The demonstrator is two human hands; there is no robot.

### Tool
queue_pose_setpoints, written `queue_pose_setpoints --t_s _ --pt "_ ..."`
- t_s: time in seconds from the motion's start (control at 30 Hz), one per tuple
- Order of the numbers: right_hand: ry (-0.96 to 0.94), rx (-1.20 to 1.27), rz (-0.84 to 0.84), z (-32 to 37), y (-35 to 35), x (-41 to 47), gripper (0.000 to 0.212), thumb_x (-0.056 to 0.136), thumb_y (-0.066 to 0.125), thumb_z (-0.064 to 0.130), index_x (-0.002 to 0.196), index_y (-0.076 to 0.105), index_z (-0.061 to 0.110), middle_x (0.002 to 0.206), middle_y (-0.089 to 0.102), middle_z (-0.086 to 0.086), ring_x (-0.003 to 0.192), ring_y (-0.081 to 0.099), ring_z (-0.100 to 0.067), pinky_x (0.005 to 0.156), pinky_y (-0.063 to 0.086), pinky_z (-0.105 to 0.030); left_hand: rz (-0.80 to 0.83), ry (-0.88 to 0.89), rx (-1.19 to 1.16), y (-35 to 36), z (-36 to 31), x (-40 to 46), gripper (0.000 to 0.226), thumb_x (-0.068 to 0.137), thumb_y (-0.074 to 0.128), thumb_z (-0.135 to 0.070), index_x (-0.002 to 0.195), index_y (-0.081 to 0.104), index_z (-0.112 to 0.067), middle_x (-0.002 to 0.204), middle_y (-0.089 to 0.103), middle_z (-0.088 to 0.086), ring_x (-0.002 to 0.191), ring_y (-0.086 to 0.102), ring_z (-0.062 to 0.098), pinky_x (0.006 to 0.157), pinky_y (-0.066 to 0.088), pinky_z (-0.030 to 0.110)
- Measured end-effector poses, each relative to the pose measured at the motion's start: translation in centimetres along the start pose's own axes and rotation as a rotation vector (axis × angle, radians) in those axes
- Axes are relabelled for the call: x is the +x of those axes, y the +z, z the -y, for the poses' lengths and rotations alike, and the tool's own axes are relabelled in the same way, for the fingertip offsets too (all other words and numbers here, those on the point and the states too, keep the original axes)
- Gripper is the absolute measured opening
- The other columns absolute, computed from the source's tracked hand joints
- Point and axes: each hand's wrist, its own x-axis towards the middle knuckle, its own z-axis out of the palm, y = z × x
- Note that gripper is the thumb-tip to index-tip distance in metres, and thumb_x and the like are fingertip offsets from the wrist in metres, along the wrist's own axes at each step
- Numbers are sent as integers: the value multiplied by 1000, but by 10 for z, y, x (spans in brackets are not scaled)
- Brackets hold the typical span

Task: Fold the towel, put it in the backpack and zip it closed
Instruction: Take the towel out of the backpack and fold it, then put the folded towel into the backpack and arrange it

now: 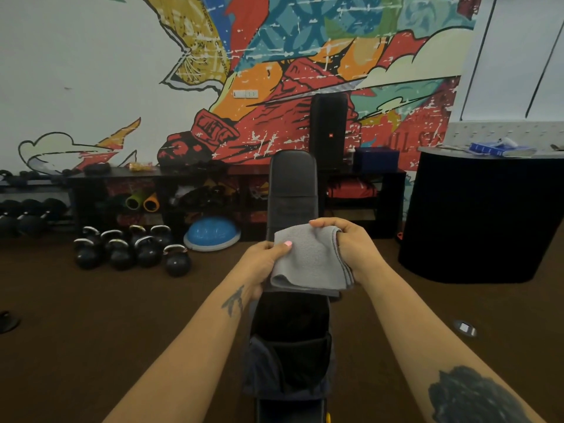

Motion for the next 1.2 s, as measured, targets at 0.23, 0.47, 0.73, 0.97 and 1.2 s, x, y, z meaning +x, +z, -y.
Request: queue_pose_setpoints --t_s 0.23,0.47,0.73,0.97,1.2 --pt "-3 -2 -50 -7 -13 6 41 91 39 -10 79 72 12 91 67 -4 80 64 -21 67 57 -28 -32 110 61 -5 2 3 14 90 59 -31 91 58 -17 103 63 7 99 57 24 80 48 39" --pt "216 424 206 -14 -29 0 41 94 44 41 97 68 9 90 73 -7 77 69 -22 73 52 -34 -144 197 -72 6 13 8 38 83 68 -28 111 46 -12 120 58 14 109 57 28 90 49 44" --pt "275 27 119 -39 -21 9 52 78 69 -4 121 45 11 103 60 -5 84 59 -17 60 47 -26 -109 67 -46 12 29 8 87 54 77 -60 124 45 -18 122 59 5 109 60 26 97 49 47" --pt "247 19 113 -59 -13 23 44 78 68 -8 116 55 10 99 65 -3 83 62 -16 61 50 -24 -194 27 -217 4 46 29 34 86 60 -42 111 63 -19 110 70 5 100 66 24 89 53 44" --pt "156 90 -69 -73 -8 45 74 89 63 12 145 19 32 115 47 1 85 54 -8 60 45 -24 -2 44 -54 -7 52 42 59 83 68 -17 119 25 -36 121 51 1 105 55 20 60 55 31"
